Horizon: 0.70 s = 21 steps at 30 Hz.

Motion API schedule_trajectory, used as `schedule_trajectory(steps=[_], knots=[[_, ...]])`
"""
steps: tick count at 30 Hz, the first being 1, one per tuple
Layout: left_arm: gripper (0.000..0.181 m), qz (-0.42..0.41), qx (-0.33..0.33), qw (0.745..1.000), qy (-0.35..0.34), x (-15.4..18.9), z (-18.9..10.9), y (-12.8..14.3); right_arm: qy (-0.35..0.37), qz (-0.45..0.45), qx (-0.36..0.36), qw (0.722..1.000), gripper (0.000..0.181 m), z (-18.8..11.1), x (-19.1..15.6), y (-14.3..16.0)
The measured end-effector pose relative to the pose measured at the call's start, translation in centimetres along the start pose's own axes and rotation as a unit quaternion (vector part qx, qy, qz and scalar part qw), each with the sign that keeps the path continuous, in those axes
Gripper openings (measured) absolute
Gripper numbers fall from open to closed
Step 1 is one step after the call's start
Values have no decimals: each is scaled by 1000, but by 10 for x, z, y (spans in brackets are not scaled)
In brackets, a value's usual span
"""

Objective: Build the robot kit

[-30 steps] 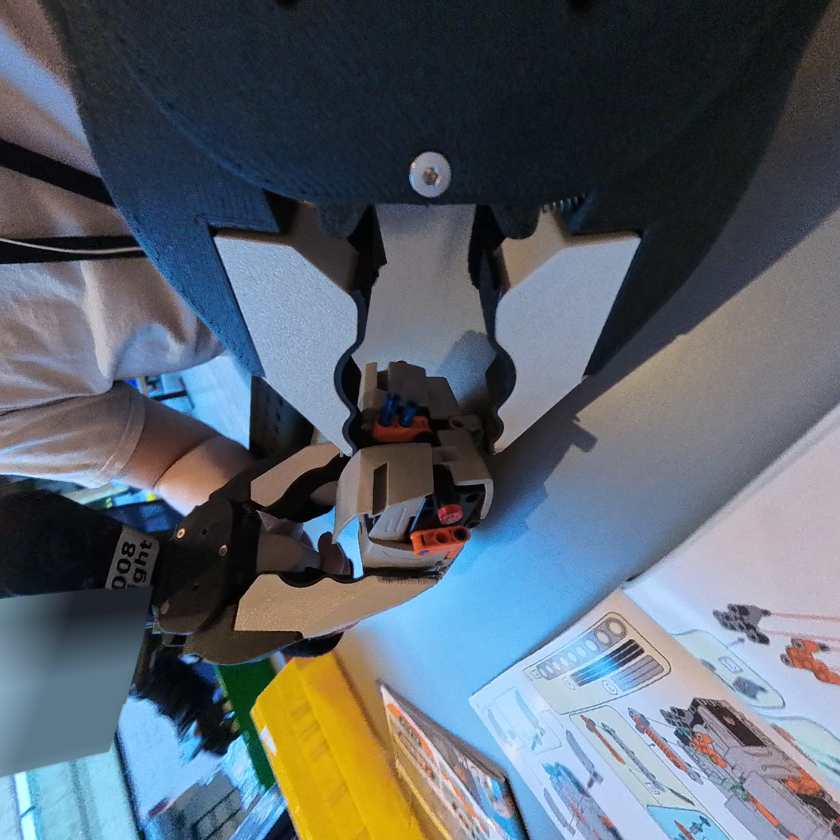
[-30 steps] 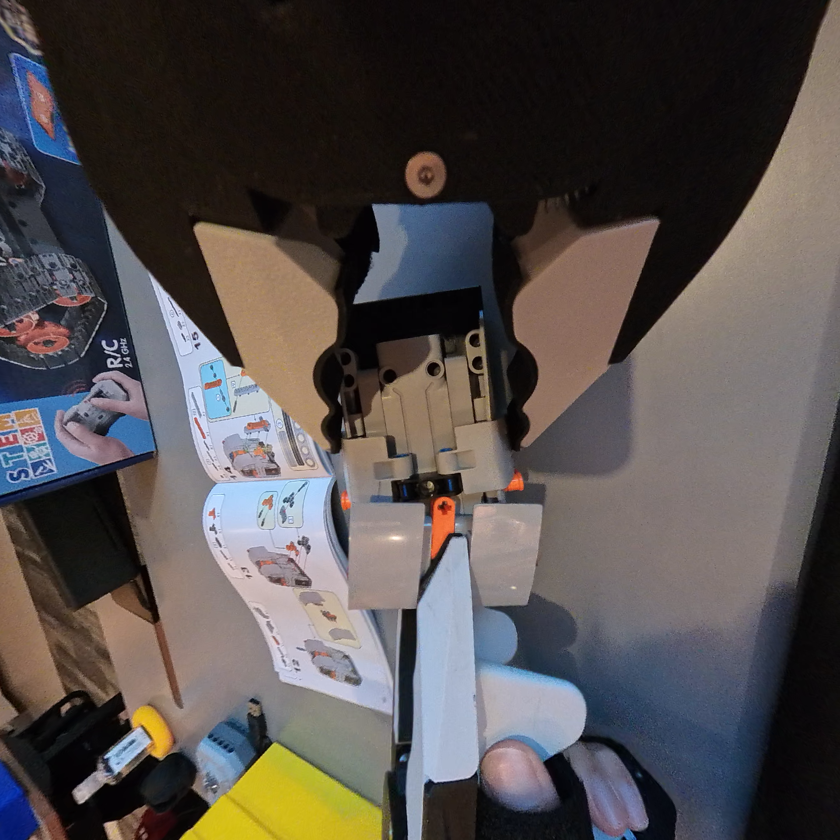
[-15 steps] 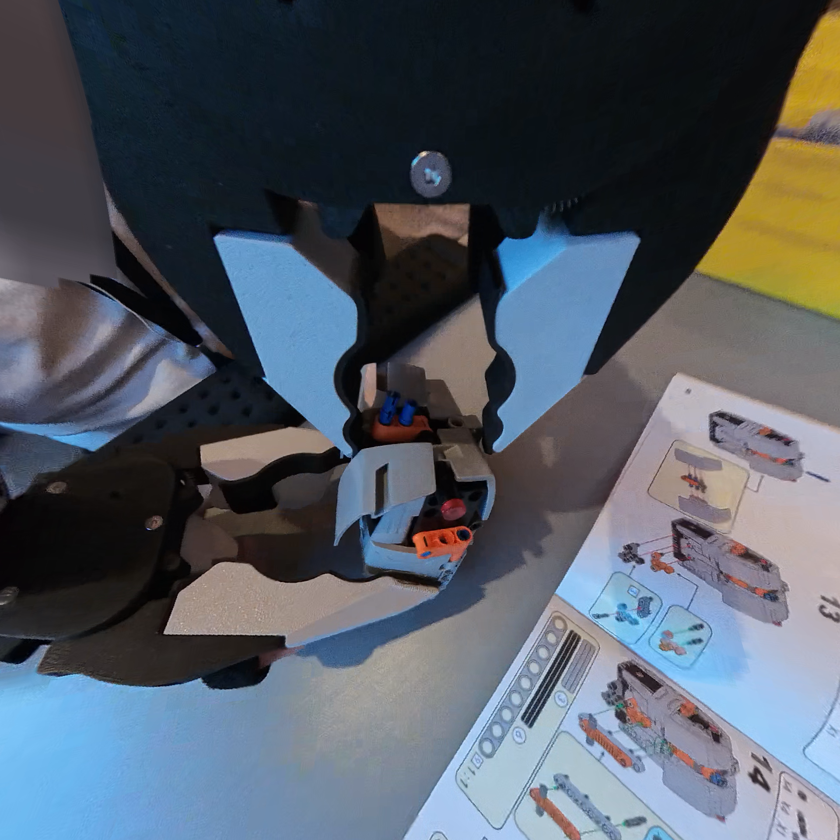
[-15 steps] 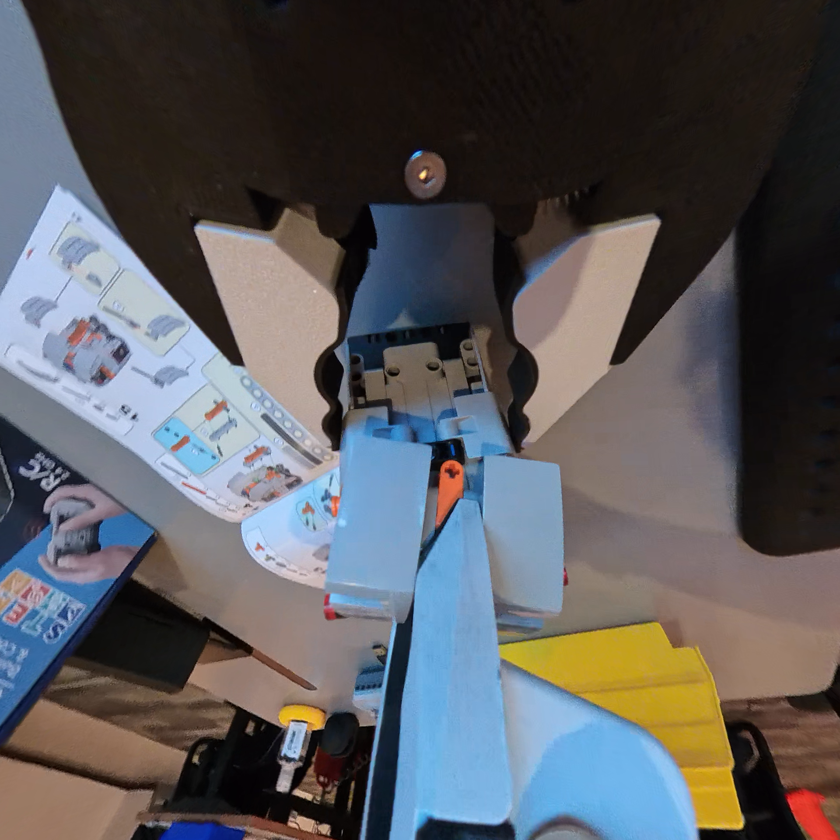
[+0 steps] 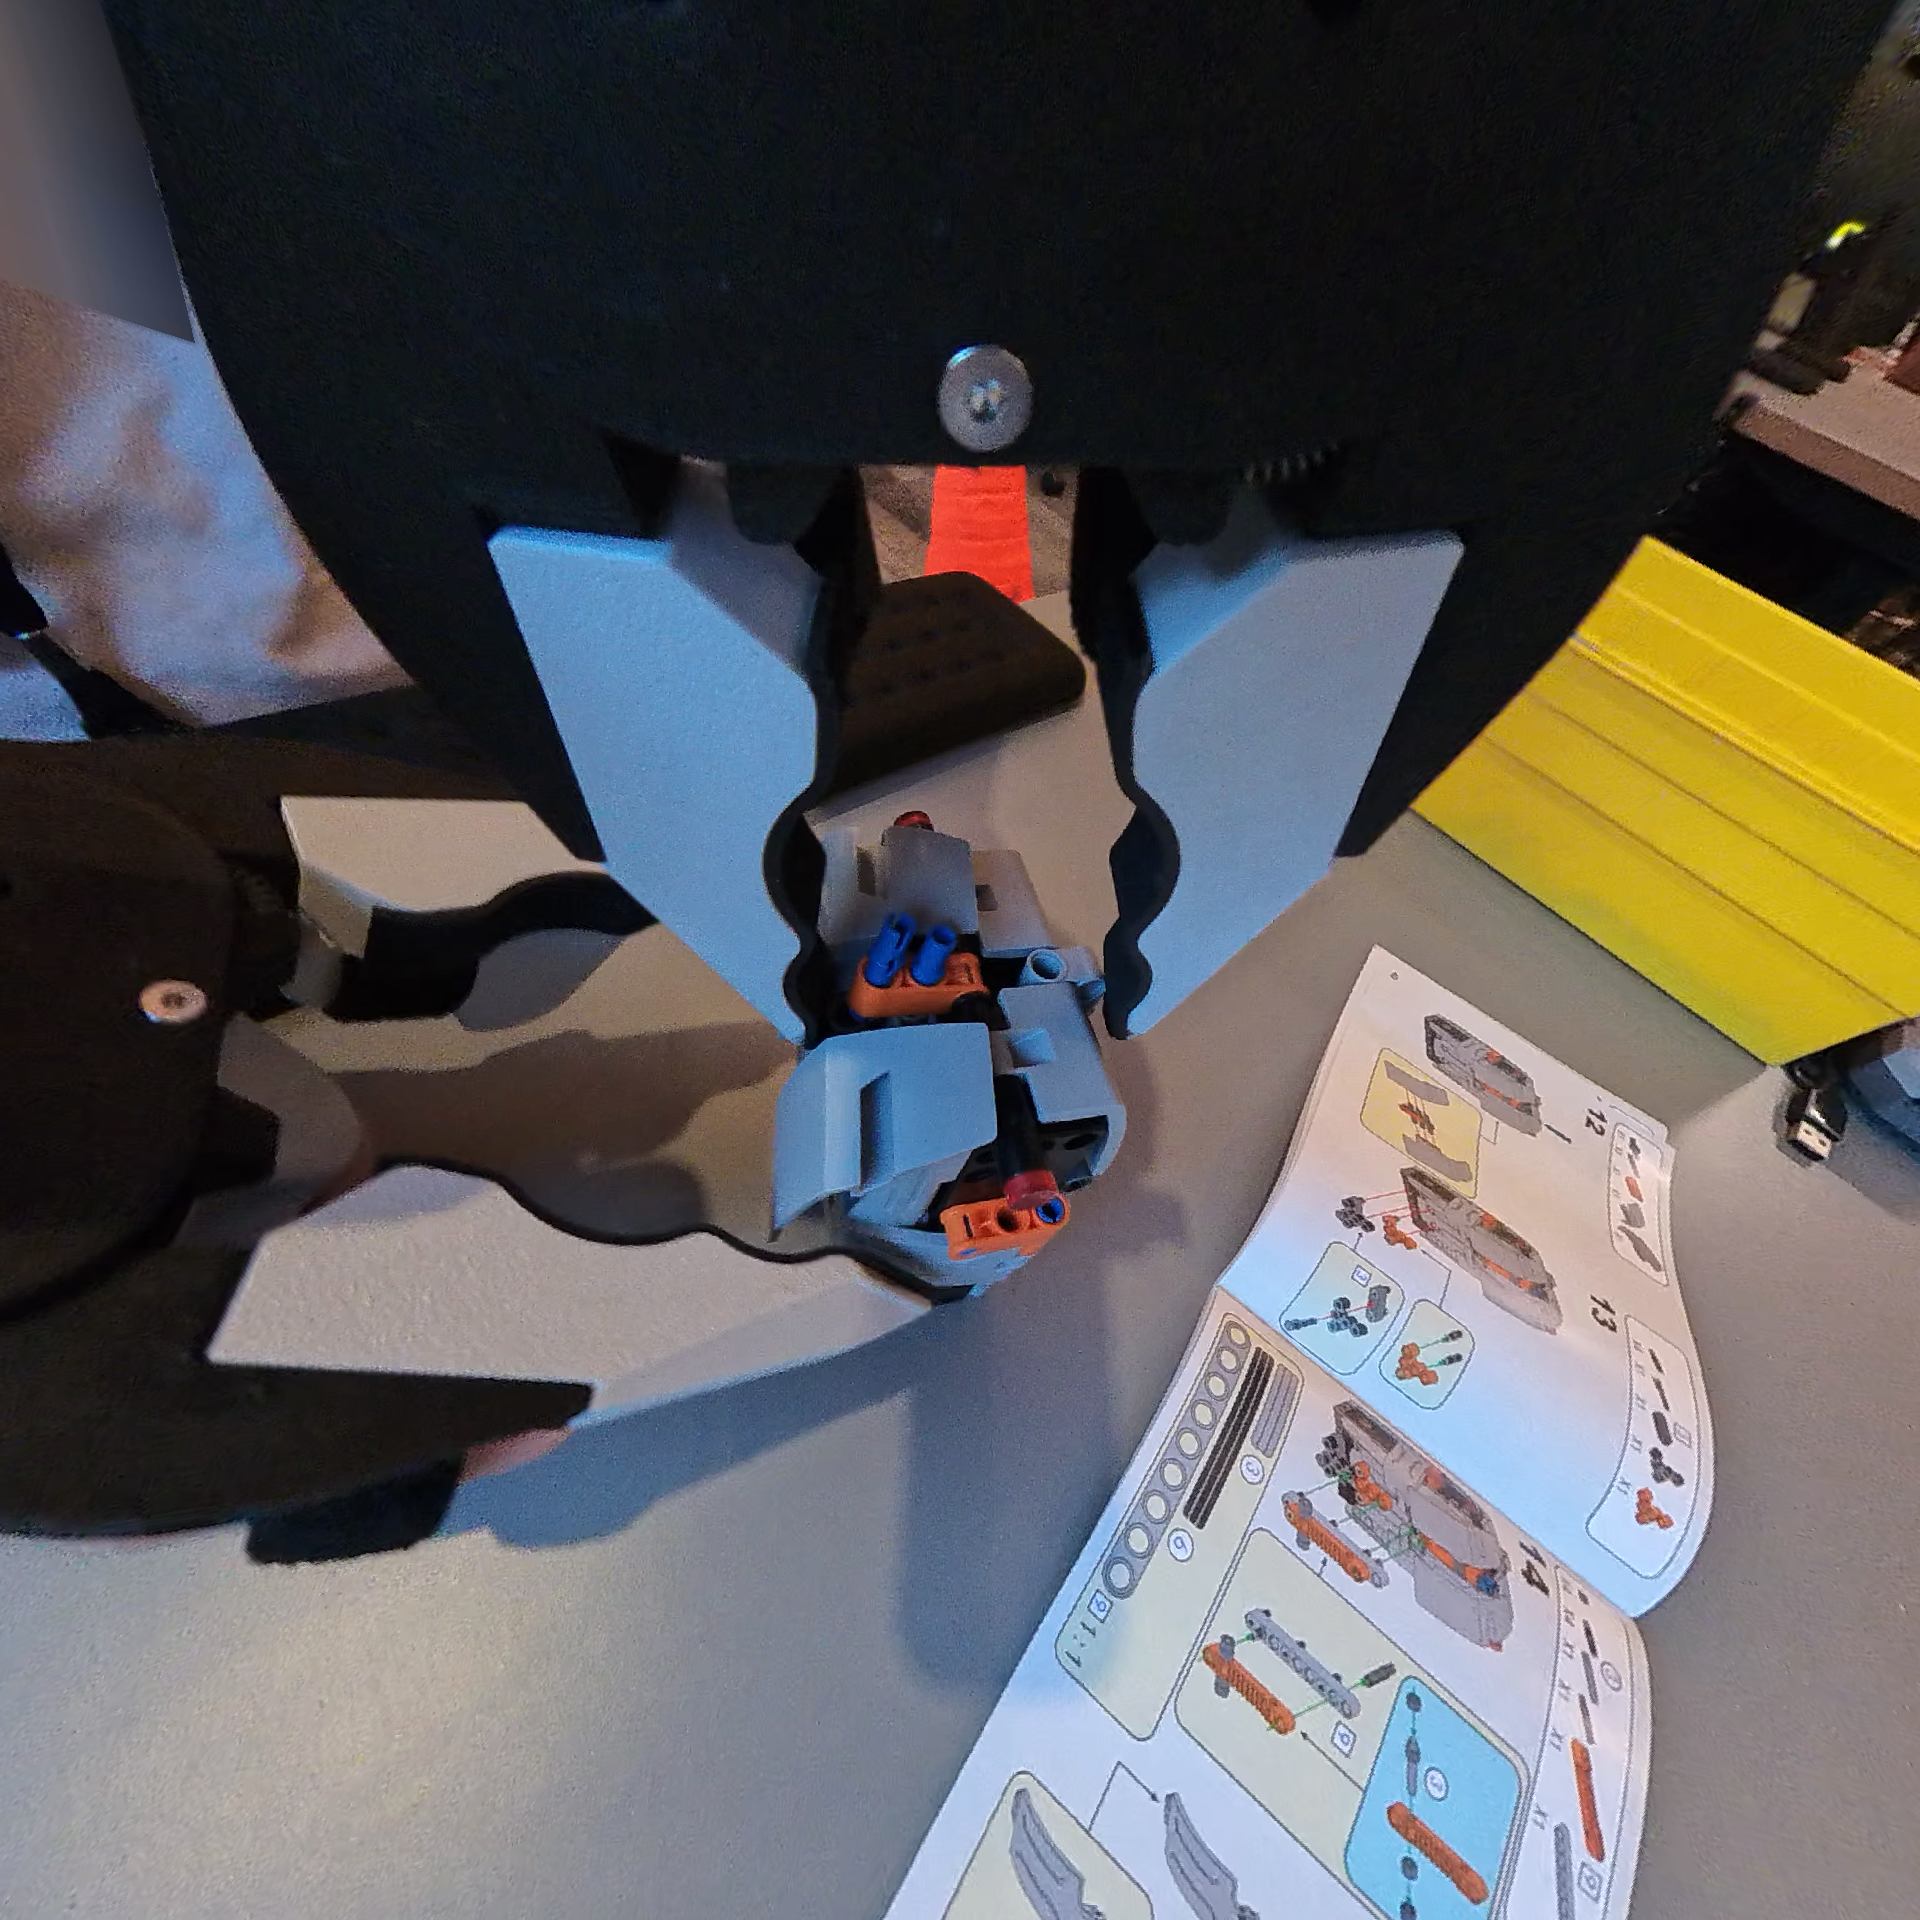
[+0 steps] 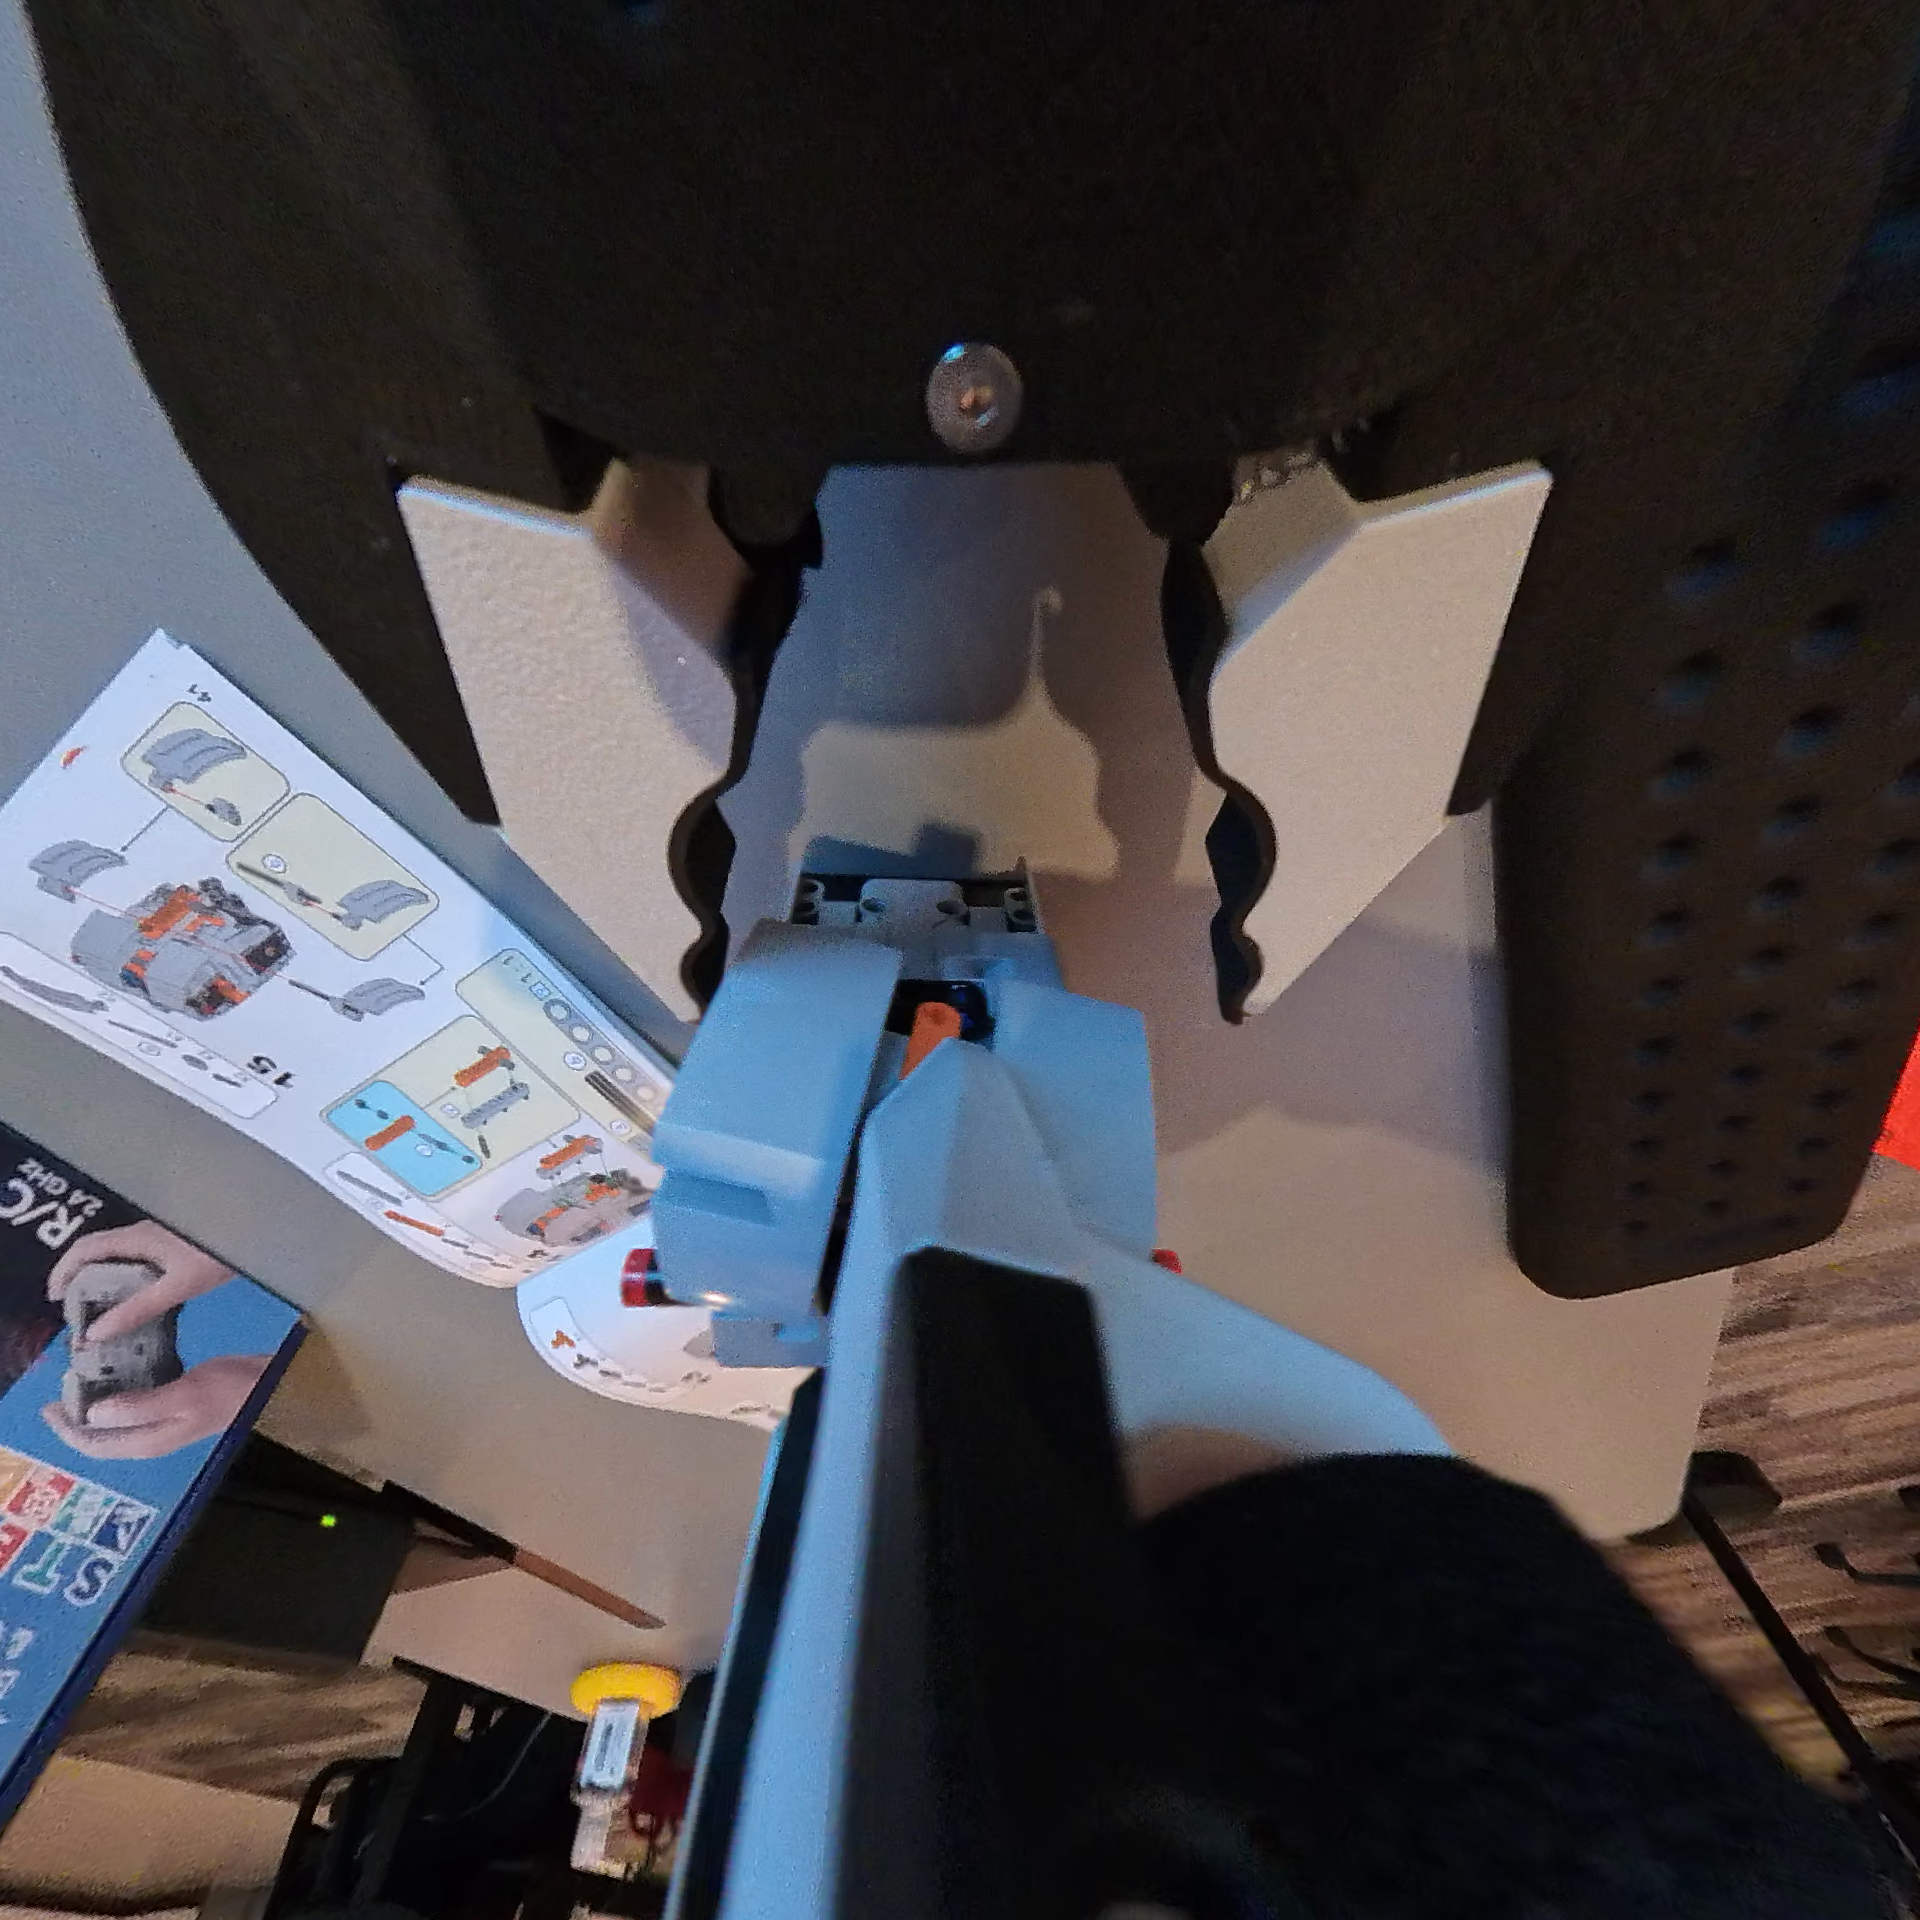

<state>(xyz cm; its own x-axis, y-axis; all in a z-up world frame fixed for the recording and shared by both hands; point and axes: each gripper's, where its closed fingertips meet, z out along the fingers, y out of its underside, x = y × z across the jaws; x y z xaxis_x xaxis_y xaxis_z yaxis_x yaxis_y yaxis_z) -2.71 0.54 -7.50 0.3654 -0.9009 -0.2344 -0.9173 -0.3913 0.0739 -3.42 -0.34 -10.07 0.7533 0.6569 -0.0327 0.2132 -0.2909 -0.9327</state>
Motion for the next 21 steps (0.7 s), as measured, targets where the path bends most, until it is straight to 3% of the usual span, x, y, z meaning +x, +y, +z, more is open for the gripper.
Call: schedule_trajectory(steps=[3,6,11,13,16,19,21], knots=[[53,-26,9,1000,1,-1,0,-1,19,2,44,999,94,-8,2,-15],[53,-32,17,999,-3,-1,0,-2,45,-4,105,993,73,-18,13,-36],[54,7,29,999,-31,0,1,-5,29,-20,97,995,72,-17,12,-34],[66,30,35,998,-53,-4,-2,-6,26,-17,98,995,72,-17,12,-34],[80,77,78,990,-85,-13,-21,-15,23,-21,101,994,72,-17,12,-35],[89,85,126,987,-59,-11,-45,-16,19,-23,104,994,72,-16,12,-35],[89,117,156,975,-110,-28,-68,-15,14,-27,107,994,72,-16,12,-36]])
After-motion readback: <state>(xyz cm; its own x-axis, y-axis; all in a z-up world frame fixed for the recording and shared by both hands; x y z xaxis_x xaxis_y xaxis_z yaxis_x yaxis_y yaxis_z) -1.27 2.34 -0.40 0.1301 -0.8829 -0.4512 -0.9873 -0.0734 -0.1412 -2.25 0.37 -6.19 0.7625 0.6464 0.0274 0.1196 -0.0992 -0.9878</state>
